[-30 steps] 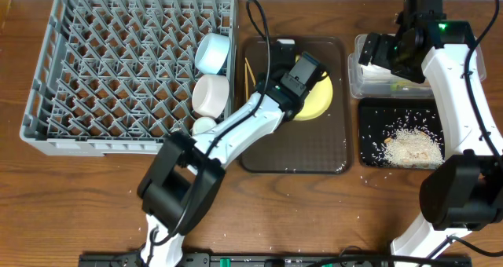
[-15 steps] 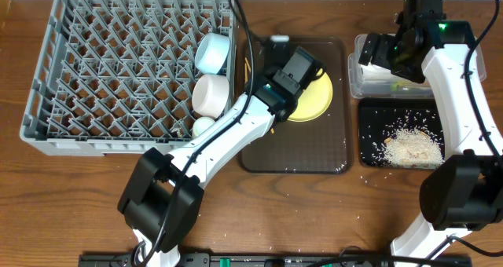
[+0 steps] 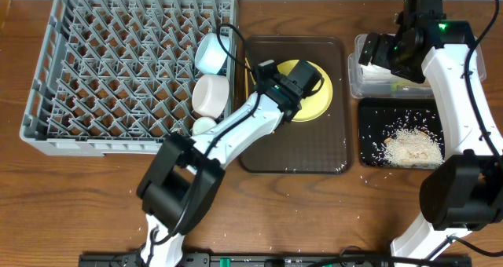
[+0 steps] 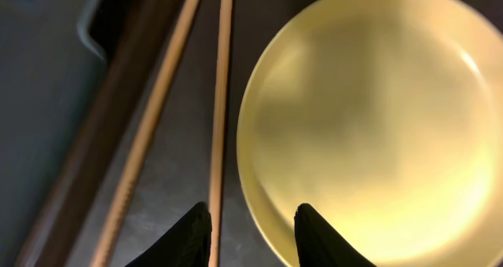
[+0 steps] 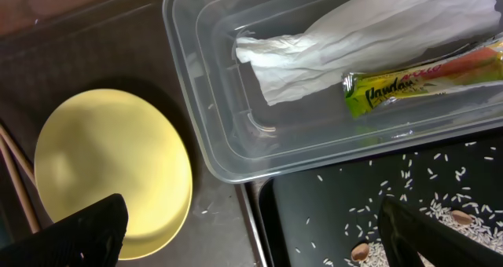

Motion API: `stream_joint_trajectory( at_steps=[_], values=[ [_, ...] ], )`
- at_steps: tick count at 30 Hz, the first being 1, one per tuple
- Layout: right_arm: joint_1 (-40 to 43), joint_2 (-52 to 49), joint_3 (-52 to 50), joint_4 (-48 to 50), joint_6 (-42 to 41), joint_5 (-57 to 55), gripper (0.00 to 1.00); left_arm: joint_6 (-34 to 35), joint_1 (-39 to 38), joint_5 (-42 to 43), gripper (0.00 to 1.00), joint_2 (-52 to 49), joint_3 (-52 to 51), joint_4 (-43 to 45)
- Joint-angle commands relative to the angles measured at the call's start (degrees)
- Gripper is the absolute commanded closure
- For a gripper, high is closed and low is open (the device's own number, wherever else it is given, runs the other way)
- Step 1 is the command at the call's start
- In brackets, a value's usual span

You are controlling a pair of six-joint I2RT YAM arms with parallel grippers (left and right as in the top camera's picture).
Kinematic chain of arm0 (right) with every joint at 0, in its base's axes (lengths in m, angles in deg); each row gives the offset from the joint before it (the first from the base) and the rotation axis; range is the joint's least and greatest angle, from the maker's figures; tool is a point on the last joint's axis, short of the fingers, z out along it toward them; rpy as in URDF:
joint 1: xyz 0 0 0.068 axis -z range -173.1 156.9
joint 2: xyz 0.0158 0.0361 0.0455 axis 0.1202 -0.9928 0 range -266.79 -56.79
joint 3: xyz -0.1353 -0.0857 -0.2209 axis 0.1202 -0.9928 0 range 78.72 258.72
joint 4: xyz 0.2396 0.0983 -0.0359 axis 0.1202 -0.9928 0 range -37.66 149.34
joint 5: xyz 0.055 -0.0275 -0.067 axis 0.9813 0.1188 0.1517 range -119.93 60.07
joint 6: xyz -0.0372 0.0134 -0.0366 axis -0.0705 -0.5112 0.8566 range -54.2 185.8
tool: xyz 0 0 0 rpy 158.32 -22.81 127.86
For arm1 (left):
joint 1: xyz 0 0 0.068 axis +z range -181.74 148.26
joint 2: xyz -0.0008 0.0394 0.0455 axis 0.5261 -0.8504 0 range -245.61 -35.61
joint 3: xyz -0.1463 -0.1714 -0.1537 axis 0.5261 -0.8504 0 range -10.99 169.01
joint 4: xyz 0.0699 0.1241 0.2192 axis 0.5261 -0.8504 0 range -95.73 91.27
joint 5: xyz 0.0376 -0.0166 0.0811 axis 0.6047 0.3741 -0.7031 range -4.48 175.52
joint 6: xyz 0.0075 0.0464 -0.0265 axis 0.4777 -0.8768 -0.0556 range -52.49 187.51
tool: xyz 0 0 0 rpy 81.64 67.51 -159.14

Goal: Sort waste into correct bins and load items into the dishwasher

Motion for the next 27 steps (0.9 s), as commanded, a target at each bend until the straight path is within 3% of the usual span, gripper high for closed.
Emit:
stream_joint_trajectory(
  at_steps=[1,27],
  values=[
    [0.09,1.11,0.26,0.0,-0.15,-0.35,0.01,5.16,0.04,0.33,0.63,-2.32,0.04,1.31],
    [-0.07,1.11,0.26,0.0,-0.15,-0.35,0.01,5.11,0.07,0.83,0.59,-17.22,0.04,13.77]
  ],
)
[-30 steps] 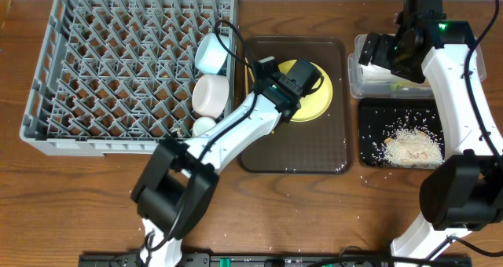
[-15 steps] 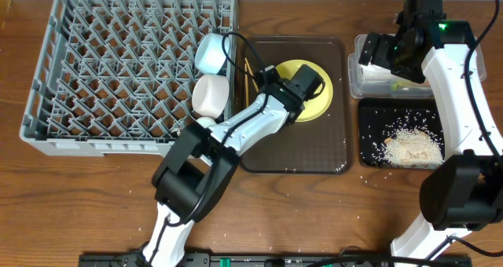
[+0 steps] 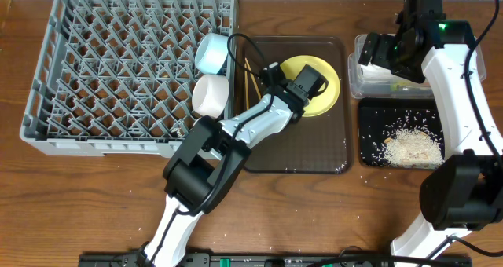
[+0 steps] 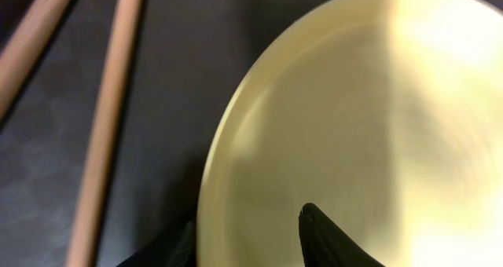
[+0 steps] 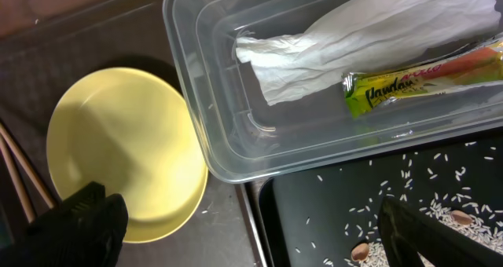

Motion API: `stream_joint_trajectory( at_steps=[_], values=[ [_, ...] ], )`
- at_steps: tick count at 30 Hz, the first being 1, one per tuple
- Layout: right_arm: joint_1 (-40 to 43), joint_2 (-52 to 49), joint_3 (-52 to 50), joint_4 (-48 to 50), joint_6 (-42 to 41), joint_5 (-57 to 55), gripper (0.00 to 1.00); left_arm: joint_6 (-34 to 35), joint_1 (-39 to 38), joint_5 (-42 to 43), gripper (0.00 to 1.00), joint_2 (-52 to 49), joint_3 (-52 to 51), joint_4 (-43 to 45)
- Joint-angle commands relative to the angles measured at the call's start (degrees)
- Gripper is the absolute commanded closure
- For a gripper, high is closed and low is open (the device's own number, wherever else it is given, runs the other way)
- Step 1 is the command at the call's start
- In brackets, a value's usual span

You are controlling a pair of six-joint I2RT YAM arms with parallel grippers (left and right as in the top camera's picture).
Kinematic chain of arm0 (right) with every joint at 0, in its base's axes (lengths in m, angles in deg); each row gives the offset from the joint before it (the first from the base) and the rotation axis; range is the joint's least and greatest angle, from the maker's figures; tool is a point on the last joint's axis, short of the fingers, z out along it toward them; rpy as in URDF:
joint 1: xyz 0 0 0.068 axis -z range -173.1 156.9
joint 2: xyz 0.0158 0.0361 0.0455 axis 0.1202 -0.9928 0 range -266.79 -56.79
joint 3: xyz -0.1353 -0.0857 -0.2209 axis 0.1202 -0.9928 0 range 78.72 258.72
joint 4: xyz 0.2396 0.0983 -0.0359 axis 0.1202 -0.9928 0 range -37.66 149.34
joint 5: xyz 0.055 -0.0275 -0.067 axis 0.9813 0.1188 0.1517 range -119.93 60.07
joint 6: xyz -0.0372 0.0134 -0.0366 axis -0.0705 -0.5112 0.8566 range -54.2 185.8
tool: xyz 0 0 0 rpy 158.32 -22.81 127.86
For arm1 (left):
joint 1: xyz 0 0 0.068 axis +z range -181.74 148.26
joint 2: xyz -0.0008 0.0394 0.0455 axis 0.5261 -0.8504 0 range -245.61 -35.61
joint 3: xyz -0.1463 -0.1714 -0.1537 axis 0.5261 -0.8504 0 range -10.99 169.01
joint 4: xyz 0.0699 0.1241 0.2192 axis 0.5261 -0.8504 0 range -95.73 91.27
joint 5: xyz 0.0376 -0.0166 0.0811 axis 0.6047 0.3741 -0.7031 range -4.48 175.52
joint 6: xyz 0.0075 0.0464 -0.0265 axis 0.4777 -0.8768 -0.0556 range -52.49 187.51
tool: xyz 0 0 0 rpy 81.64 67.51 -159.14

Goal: Sort waste into correct bins and load items into the dishwasher

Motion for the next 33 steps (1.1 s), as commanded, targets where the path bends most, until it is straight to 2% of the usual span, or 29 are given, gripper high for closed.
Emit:
stream_joint_trajectory(
  at_steps=[1,2,3,4,10,20,33],
  values=[
    [-0.04,1.11,0.26,0.0,-0.15,-0.35,0.01,0.35,0.15,2.23,0.62,-6.51,-1.68,-1.16],
    [-0.04,1.11,0.26,0.0,-0.15,-0.35,0.01,0.33,0.17,2.23,0.72,-6.69,-1.68,-1.16],
    [-0.07,1.11,0.26,0.0,-0.15,-0.35,0.01,0.33,0.26,2.19,0.87,-6.69,-1.68,-1.31],
    [-0.11,1.11,0.26,0.02,-0.15,-0.35,0.01,-0.07,0.35,2.1,0.92,-6.69,-1.68,-1.36],
    [-0.22,1.11,0.26,0.02,-0.13,-0.35,0.01,-9.62,0.55,-4.28,0.92,-5.84,-1.64,-0.76],
    [-0.22,1.11,0.26,0.0,-0.15,-0.35,0.01,-24.0,0.52,-10.67,0.93,5.7,-1.66,-2.14],
    [-0.22,1.11,0.26,0.0,-0.15,-0.35,0.01,-27.32,0.09,-12.66,0.93,13.97,-1.66,-4.42]
  ],
)
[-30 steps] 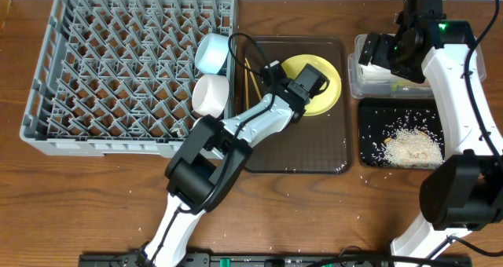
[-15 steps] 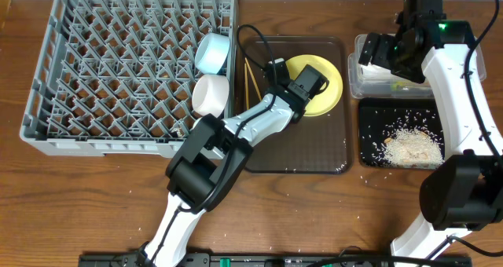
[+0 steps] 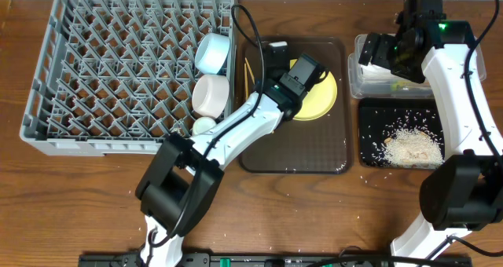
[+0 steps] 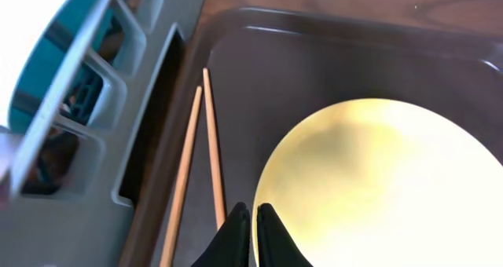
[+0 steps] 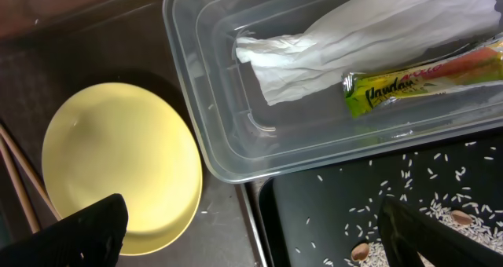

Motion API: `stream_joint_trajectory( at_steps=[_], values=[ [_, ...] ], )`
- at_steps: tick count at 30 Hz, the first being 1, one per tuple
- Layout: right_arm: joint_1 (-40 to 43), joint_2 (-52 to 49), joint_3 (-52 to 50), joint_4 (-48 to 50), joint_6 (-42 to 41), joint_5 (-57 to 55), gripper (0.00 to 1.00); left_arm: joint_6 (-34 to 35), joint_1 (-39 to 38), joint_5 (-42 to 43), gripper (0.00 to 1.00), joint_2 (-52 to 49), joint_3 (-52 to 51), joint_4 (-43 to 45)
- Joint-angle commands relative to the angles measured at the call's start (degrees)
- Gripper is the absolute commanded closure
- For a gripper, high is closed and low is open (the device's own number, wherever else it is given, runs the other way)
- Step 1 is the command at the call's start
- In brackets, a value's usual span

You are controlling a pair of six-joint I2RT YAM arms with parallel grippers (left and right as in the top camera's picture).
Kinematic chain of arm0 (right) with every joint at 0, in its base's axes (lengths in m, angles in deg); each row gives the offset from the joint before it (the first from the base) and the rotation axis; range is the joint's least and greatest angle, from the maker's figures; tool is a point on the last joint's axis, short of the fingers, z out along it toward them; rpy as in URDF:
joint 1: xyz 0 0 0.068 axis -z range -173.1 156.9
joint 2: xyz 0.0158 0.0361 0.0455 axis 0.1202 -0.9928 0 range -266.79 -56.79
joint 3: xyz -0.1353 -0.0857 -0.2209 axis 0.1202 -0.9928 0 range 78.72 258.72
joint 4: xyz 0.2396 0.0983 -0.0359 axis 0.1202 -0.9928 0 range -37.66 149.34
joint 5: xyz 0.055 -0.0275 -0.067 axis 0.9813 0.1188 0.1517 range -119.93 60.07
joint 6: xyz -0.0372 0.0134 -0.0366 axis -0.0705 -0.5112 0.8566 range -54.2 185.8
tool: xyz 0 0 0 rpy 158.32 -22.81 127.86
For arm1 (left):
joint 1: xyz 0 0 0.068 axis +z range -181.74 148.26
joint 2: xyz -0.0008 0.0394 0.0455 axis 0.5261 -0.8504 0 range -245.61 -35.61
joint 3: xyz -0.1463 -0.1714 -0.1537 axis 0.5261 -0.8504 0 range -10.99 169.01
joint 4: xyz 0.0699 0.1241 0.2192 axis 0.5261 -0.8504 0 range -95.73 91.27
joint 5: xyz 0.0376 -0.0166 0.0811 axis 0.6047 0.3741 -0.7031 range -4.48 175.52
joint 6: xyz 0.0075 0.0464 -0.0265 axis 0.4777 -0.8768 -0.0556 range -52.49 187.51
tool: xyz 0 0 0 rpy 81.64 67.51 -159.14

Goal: Sort waste into correct bins and load items into the dishwasher

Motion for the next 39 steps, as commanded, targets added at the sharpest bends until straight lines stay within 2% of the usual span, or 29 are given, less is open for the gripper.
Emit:
stream_joint_trajectory(
  at_steps=[1,2,4,8,12,15,21,25,34,39],
  values=[
    [-0.22,1.11,0.26,0.0,-0.15,-0.35,0.01,-1.14,0.02,-0.39,0.92,1.68,-0.2,-0.37],
    [-0.22,1.11,0.26,0.0,-0.15,-0.35,0.01,0.17,0.04,2.01,0.92,1.66,-0.2,-0.59],
    [-0.22,1.11,0.26,0.0,-0.15,-0.35,0.01,5.03,0.04,7.28,0.64,1.09,-0.2,-1.25],
    [-0.22,1.11,0.26,0.02,-0.13,-0.35,0.01,14.08,0.04,13.77,0.36,-1.64,-0.24,-2.45],
    [-0.22,1.11,0.26,0.0,-0.15,-0.35,0.01,14.16,0.09,17.07,0.35,-2.51,-0.24,-3.85],
    [-0.22,1.11,0.26,0.0,-0.15,-0.35,0.01,10.29,0.26,23.54,0.35,-2.29,0.37,-4.35],
    [-0.22,1.11,0.26,0.0,-0.15,-0.35,0.01,9.6,3.82,40.5,0.35,-2.29,2.64,-18.03],
    [-0.22,1.11,0.26,0.0,-0.15,-0.35,0.01,9.75,6.58,42.03,0.36,-2.54,2.43,-19.71],
    [-0.22,1.11,0.26,0.0,-0.15,-0.35,0.01,13.66,7.17,45.46,0.36,-5.86,2.43,-10.8],
    [-0.22,1.11,0.26,0.0,-0.15,-0.35,0.01,14.25,7.8,45.44,0.38,-7.3,2.43,-9.46]
  ],
)
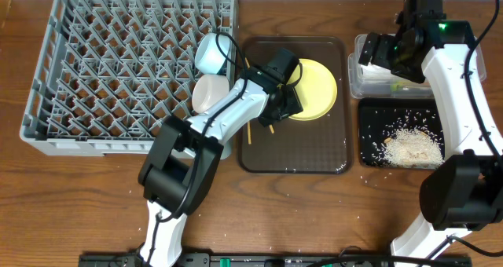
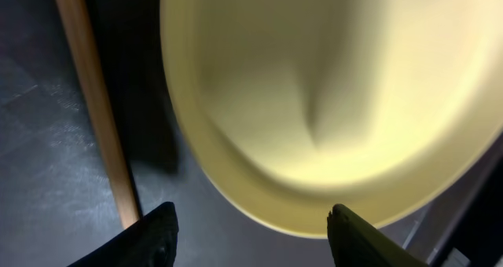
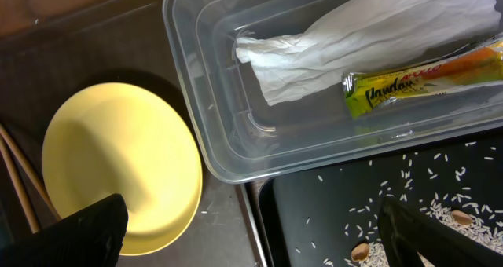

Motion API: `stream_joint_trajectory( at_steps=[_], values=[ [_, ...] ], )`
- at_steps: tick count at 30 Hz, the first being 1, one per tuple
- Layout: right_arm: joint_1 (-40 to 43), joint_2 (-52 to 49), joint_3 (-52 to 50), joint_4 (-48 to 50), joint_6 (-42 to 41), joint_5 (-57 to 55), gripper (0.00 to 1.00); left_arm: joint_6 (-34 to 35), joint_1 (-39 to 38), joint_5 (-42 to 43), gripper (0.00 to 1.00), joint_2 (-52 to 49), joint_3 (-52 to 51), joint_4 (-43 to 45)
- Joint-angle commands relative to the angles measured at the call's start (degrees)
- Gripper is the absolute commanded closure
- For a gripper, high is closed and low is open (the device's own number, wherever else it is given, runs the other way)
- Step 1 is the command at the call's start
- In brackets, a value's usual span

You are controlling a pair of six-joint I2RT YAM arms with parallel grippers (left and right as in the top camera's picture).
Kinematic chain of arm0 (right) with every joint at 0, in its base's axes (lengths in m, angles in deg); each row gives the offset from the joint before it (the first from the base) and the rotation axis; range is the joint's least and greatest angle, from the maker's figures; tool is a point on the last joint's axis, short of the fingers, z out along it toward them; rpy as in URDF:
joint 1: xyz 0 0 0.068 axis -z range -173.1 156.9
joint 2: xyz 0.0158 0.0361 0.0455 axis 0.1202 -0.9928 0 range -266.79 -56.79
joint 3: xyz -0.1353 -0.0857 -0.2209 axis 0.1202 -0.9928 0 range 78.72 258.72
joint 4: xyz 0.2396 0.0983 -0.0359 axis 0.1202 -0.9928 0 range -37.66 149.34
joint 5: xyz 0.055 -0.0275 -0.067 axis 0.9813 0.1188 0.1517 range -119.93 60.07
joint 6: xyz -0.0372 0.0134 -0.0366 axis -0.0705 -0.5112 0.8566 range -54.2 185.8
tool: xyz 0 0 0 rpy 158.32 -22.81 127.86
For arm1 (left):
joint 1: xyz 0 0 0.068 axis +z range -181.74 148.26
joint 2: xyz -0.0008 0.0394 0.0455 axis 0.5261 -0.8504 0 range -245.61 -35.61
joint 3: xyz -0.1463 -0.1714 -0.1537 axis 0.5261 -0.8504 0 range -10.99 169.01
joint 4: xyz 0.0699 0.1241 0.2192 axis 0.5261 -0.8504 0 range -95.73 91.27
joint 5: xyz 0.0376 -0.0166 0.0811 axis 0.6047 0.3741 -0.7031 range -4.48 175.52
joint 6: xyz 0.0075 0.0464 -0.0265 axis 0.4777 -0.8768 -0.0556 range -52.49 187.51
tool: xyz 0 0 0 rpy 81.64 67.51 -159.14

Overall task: Sort waste into correct bins and load items into the dishwasher
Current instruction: 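Grip the raised yellow plate edge and lift it with the left gripper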

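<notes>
A yellow plate point(image 1: 316, 90) lies in the brown tray point(image 1: 295, 153), and it also shows in the wrist views: the plate point(image 2: 314, 94), the plate point(image 3: 118, 165). Two wooden chopsticks point(image 1: 267, 126) lie left of it, with one chopstick point(image 2: 94, 110) close to my left fingers. My left gripper point(image 1: 288, 102) is low at the plate's left rim. Seen from the wrist, this gripper point(image 2: 251, 220) is open wide with the rim between its fingers, gripping nothing. My right gripper point(image 1: 385, 51) hangs open, and in its own view the gripper point(image 3: 259, 220) holds nothing.
The grey dish rack point(image 1: 47, 102) fills the left side, with a blue-and-white cup point(image 1: 211, 53) and a white bowl point(image 1: 209, 94) at its right edge. A clear bin point(image 3: 330, 78) holds a napkin and a wrapper. A black tray point(image 1: 397, 133) holds scattered rice.
My left gripper was shut and higher by the plate's left edge. Now it is open wide and low at the rim, turned to a different angle. The right arm has not moved.
First my left gripper stood a little open between a chopstick and the plate's left rim. Then its fingers were at the rim and the plate lay slightly further right. Later it was shut and raised. Now it is open wide at the rim, with the plate still flat in the tray.
</notes>
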Motion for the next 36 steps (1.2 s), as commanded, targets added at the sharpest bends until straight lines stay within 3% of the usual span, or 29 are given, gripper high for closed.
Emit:
stream_joint_trajectory(
  at_steps=[1,19,26,31,36],
  values=[
    [-0.22,1.11,0.26,0.02,-0.15,-0.35,0.01,1.18,0.94,1.07,0.38,-1.75,1.01,0.83],
    [-0.22,1.11,0.26,0.0,-0.15,-0.35,0.01,3.13,5.11,4.74,0.44,-9.25,-0.37,6.8],
    [-0.22,1.11,0.26,0.02,-0.15,-0.35,0.01,3.08,5.4,7.04,0.61,-13.2,-0.44,8.04],
    [-0.22,1.11,0.26,0.0,-0.15,-0.35,0.01,3.06,5.4,6.8,0.92,-13.22,-0.44,8.07],
    [-0.22,1.11,0.26,0.0,-0.13,-0.35,0.01,3.06,5.7,8.44,0.93,-13.11,-0.37,8.57]
  ],
)
